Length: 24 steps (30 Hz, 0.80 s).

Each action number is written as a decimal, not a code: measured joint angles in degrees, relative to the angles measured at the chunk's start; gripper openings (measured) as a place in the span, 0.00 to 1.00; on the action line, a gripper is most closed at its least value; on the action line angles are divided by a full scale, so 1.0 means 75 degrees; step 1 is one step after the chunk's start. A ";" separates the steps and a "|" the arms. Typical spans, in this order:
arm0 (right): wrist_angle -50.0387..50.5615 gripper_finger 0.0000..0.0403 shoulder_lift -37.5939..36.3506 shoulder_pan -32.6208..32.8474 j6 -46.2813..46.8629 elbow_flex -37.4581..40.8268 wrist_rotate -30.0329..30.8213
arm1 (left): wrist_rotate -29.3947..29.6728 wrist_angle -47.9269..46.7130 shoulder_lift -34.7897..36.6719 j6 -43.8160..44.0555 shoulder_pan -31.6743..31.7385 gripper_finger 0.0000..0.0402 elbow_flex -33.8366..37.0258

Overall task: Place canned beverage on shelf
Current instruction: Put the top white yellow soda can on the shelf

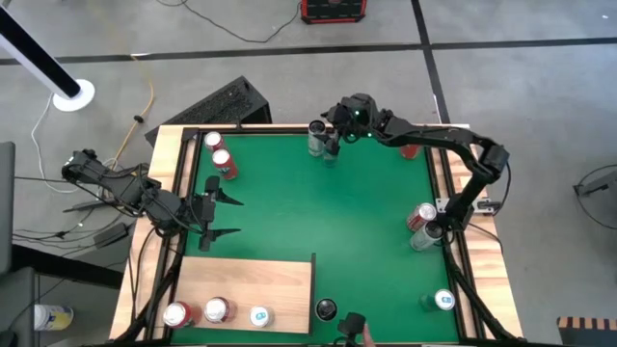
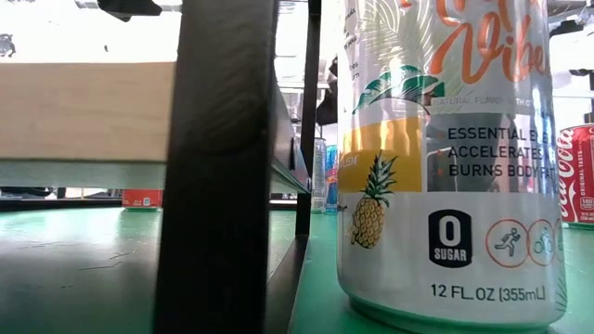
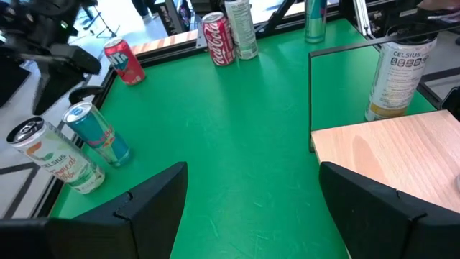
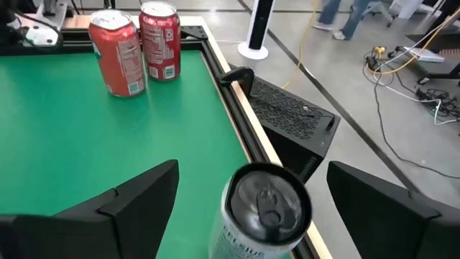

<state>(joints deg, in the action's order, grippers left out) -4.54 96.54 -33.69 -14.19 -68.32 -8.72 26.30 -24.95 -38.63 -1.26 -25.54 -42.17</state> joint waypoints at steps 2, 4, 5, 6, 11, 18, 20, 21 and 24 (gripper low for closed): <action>0.0367 0.96 -0.0008 -0.0003 0.0011 -0.0199 -0.0007 | 0.0000 0.0000 0.0000 -0.0002 0.0000 0.75 0.0000; 0.0561 0.96 -0.0008 -0.0006 0.0016 -0.0298 -0.0007 | 0.0000 0.0000 0.0001 0.0003 0.0000 0.75 0.0000; 0.0567 0.96 -0.0008 -0.0009 0.0024 -0.0305 -0.0007 | 0.0000 0.0000 0.0000 0.0006 0.0000 0.75 0.0000; 0.0559 0.96 -0.0008 -0.0032 0.0051 -0.0307 -0.0010 | 0.0000 0.0000 0.0002 0.0006 0.0000 0.75 0.0000; 0.0484 0.96 0.0098 -0.0200 0.0096 -0.0310 -0.0196 | 0.0000 -0.0003 0.0002 0.0009 0.0000 0.75 0.0000; 0.0006 0.96 0.0575 -0.0296 0.0282 -0.0310 -0.0541 | -0.0015 -0.0152 0.0002 -0.0041 -0.0002 0.75 0.0000; -0.0128 0.96 0.0747 -0.0324 0.0284 -0.0310 -0.0537 | -0.0017 -0.0155 -0.0001 -0.0055 -0.0001 0.75 0.0000; -0.0172 0.96 0.0807 -0.0330 0.0281 -0.0310 -0.0532 | -0.0017 -0.0157 -0.0001 -0.0055 -0.0003 0.75 0.0000; -0.0335 0.96 0.0874 -0.0355 0.0167 -0.0313 -0.0441 | -0.0018 -0.0172 0.0000 -0.0058 -0.0001 0.75 0.0000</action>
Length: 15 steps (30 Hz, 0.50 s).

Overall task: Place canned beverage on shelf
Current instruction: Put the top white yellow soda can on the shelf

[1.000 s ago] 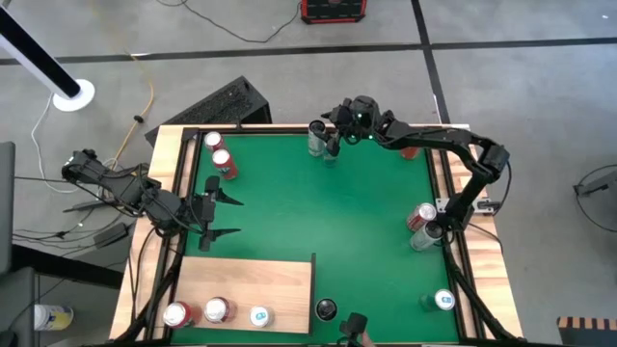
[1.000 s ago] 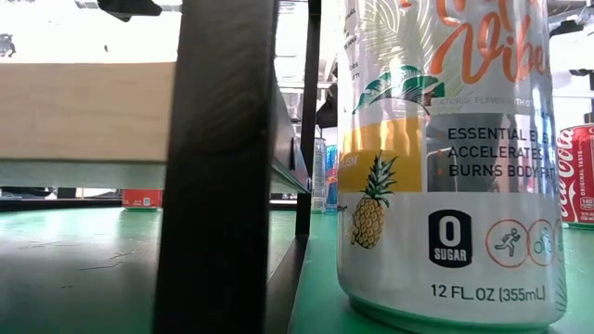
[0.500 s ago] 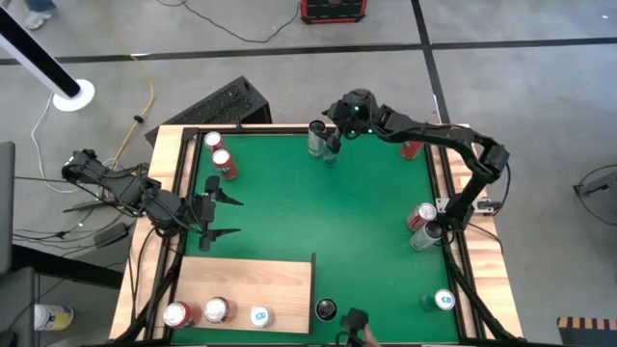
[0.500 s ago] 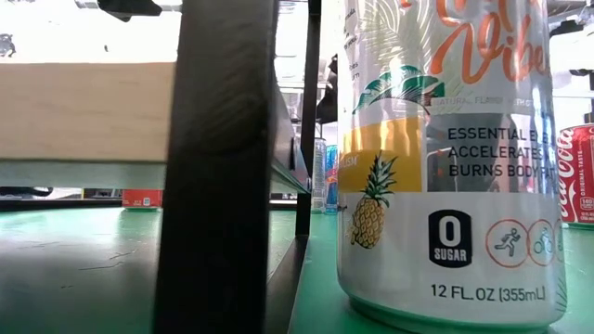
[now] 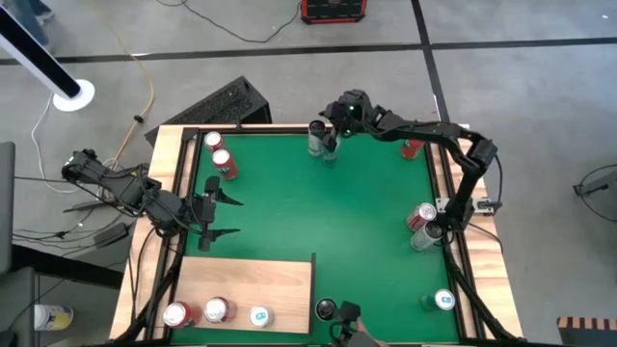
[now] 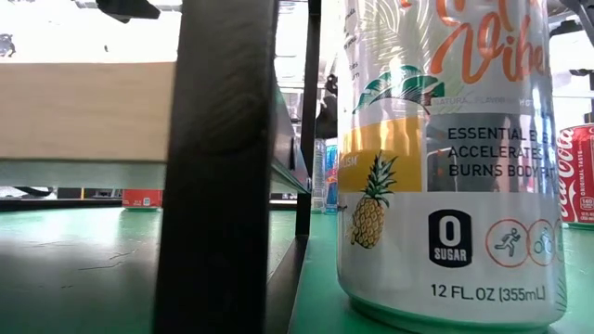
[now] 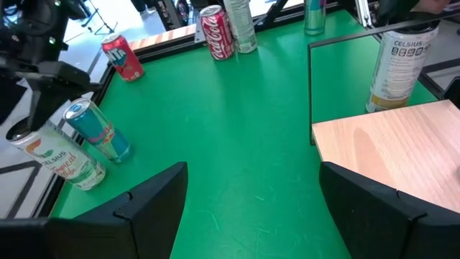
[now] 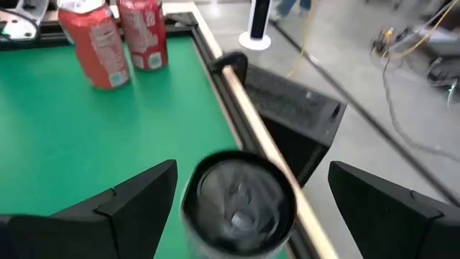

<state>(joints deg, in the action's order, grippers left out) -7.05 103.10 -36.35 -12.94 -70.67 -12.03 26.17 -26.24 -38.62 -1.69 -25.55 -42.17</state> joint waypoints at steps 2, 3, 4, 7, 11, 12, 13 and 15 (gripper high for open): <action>0.0016 0.96 0.0042 -0.0009 -0.0059 -0.0007 0.0010 | -0.0005 0.0000 0.0000 -0.0003 -0.0001 0.75 0.0000; 0.0058 0.96 0.0053 -0.0009 -0.0060 0.0003 0.0015 | -0.0006 -0.0003 0.0002 -0.0014 -0.0002 0.75 0.0000; 0.0039 0.96 0.0060 -0.0009 -0.0063 0.0005 0.0020 | -0.0006 0.0000 -0.0001 -0.0029 -0.0001 0.75 0.0000; -0.0112 0.96 0.0039 -0.0009 -0.0056 0.0002 0.0017 | -0.0011 -0.0003 -0.0001 -0.0029 0.0001 0.75 0.0000; -0.0071 0.96 0.0039 -0.0045 0.0113 0.0002 0.0023 | -0.0023 -0.0003 -0.0001 -0.0031 -0.0001 0.75 0.0000; -0.0035 0.96 0.0039 -0.0067 0.0116 0.0002 0.0023 | -0.0023 -0.0004 -0.0001 -0.0032 0.0000 0.75 0.0000; 0.0006 0.96 0.0039 -0.0074 0.0124 0.0002 0.0023 | -0.0023 -0.0003 -0.0001 -0.0031 -0.0001 0.75 0.0000; 0.0117 0.96 0.0039 -0.0074 0.0213 0.0002 0.0004 | -0.0023 -0.0003 -0.0001 -0.0032 -0.0002 0.75 0.0000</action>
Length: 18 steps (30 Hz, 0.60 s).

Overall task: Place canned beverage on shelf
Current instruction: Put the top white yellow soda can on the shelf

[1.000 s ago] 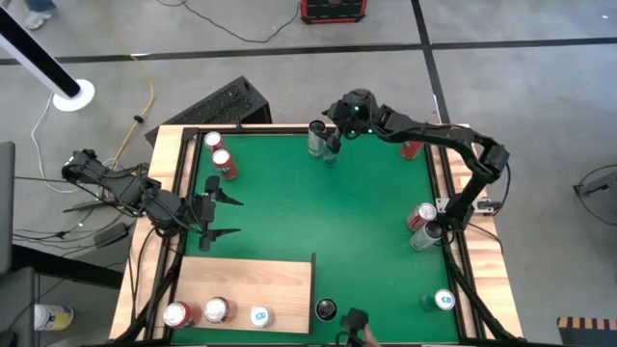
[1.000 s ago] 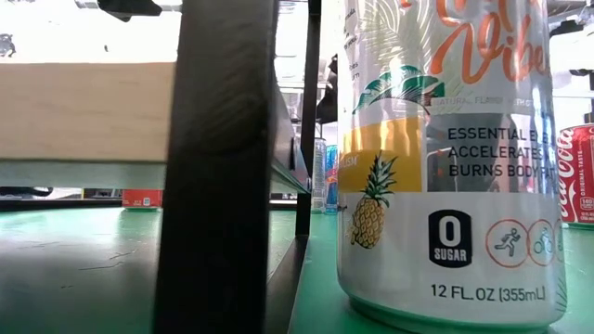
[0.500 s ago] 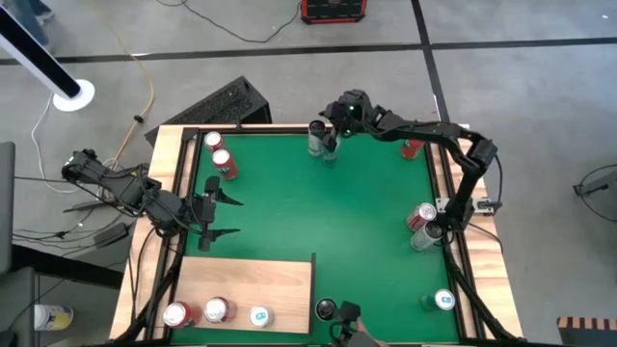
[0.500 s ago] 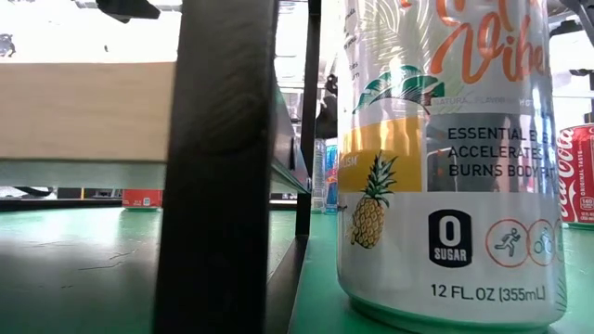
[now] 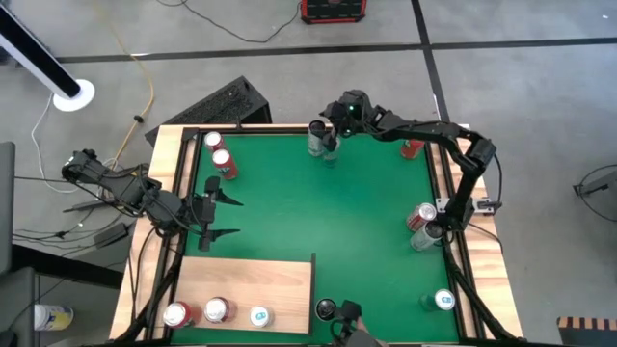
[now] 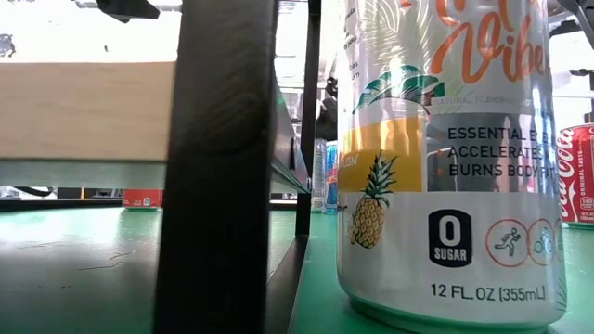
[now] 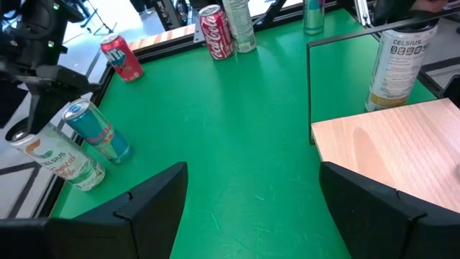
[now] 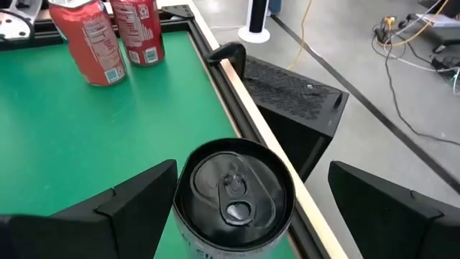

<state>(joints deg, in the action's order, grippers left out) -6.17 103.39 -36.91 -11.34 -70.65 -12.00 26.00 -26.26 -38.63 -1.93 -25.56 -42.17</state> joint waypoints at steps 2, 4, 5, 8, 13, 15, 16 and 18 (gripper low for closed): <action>0.0083 0.96 -0.0003 0.0000 0.0087 0.0000 0.0007 | 0.0000 0.0000 0.0000 0.0000 0.0002 0.75 0.0000; 0.0230 0.96 0.0000 0.0000 0.0110 0.0000 0.0005 | 0.0000 0.0000 0.0000 0.0002 0.0001 0.75 0.0000; 0.0247 0.96 0.0003 0.0003 0.0111 0.0000 0.0005 | 0.0000 0.0000 0.0000 0.0004 0.0001 0.75 0.0000; 0.0215 0.96 0.0002 0.0003 0.0164 0.0000 0.0002 | 0.0003 0.0003 0.0000 0.0009 0.0000 0.75 0.0000; 0.0225 0.96 0.0000 0.0015 0.0230 0.0000 -0.0007 | 0.0003 0.0003 0.0000 0.0044 0.0001 0.75 0.0000; 0.0276 0.96 0.0011 0.0015 0.0254 0.0000 -0.0010 | 0.0004 0.0003 0.0000 0.0093 0.0000 0.75 0.0000; 0.0235 0.96 0.0070 0.0021 0.0254 0.0000 -0.0012 | 0.0004 0.0003 0.0000 0.0106 0.0003 0.75 0.0000; 0.0166 0.96 0.0173 0.0044 0.0345 -0.0001 -0.0098 | 0.0006 0.0003 0.0000 0.0114 0.0003 0.75 0.0000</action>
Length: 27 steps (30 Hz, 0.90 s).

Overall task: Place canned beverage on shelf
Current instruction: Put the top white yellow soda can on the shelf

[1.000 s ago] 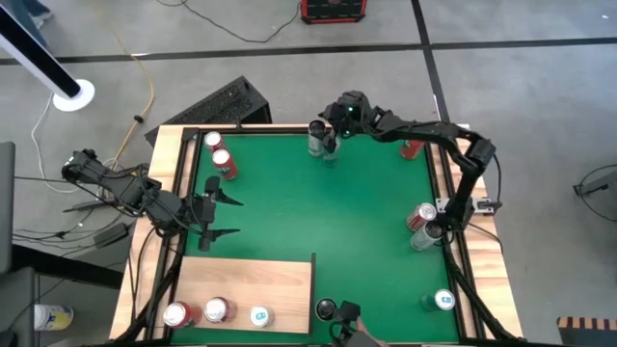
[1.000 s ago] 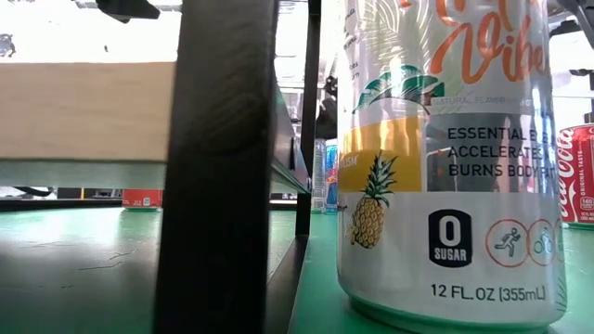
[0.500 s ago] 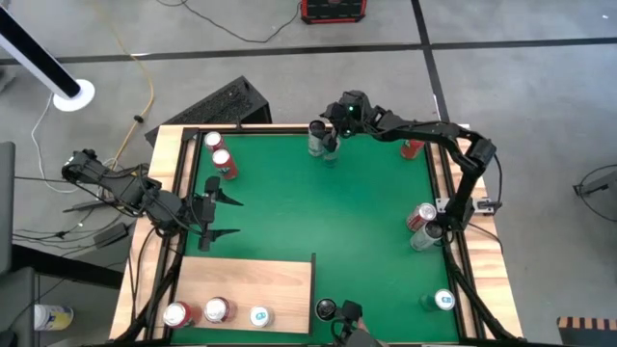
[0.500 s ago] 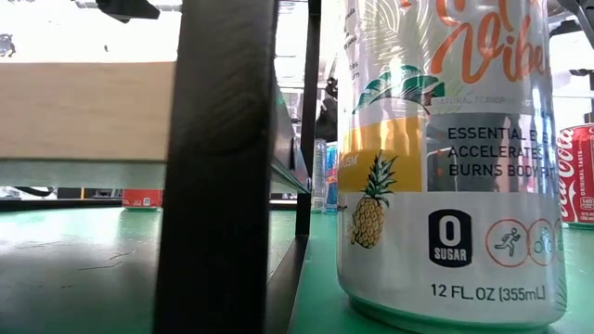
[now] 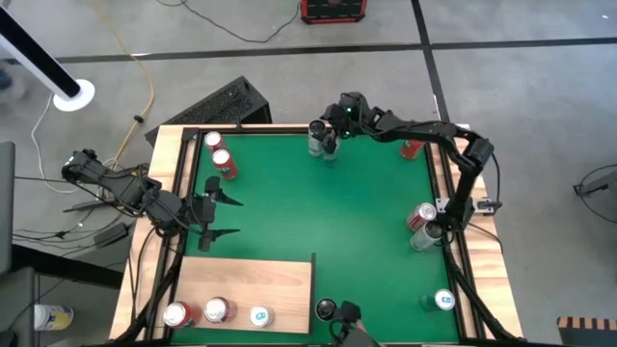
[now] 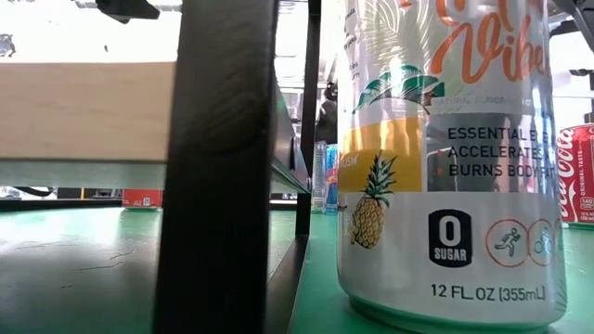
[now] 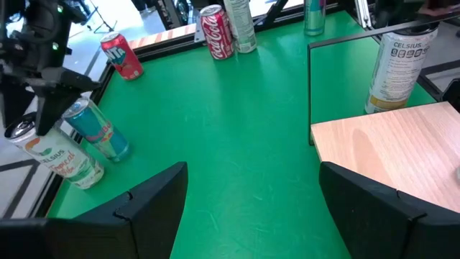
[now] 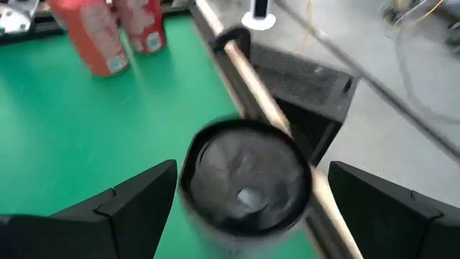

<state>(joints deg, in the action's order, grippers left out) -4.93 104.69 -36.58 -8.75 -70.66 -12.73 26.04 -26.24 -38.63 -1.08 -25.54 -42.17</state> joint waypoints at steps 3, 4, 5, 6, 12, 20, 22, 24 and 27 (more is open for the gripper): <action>-0.0159 0.96 0.0199 0.0006 0.0013 0.0001 -0.0064 | 0.0001 0.0003 0.0001 0.0000 -0.0002 0.75 0.0000; -0.0129 0.96 0.0212 0.0006 -0.0006 0.0002 -0.0064 | -0.0002 0.0000 0.0001 0.0000 0.0000 0.75 0.0000; -0.0133 0.96 0.0212 0.0006 -0.0022 0.0004 -0.0064 | -0.0008 0.0001 0.0001 0.0003 -0.0003 0.75 0.0000; -0.0163 0.96 0.0209 0.0009 -0.0031 0.0004 -0.0064 | -0.0009 0.0002 0.0002 0.0000 -0.0001 0.75 0.0000; -0.0172 0.91 0.0106 0.0023 -0.0034 0.0001 -0.0066 | -0.0014 0.0000 0.0000 -0.0049 -0.0003 0.75 0.0000; 0.0076 0.70 0.0104 0.0023 -0.0033 0.0001 -0.0090 | -0.0020 0.0000 0.0003 -0.0050 -0.0003 0.75 0.0000; 0.0086 0.70 0.0104 0.0023 -0.0036 0.0001 -0.0104 | -0.0020 0.0000 0.0001 -0.0050 -0.0003 0.75 0.0000; 0.0129 0.70 0.0040 0.0020 -0.0030 0.0001 -0.0113 | -0.0023 0.0000 0.0002 -0.0048 -0.0002 0.75 0.0000; 0.0154 0.70 -0.0116 0.0060 -0.0024 0.0008 -0.0136 | -0.0023 0.0000 0.0001 -0.0044 -0.0003 0.75 0.0000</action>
<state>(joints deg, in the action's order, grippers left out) -3.77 103.82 -36.13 -8.93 -70.61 -13.75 25.87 -26.24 -38.62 -1.41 -25.56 -42.17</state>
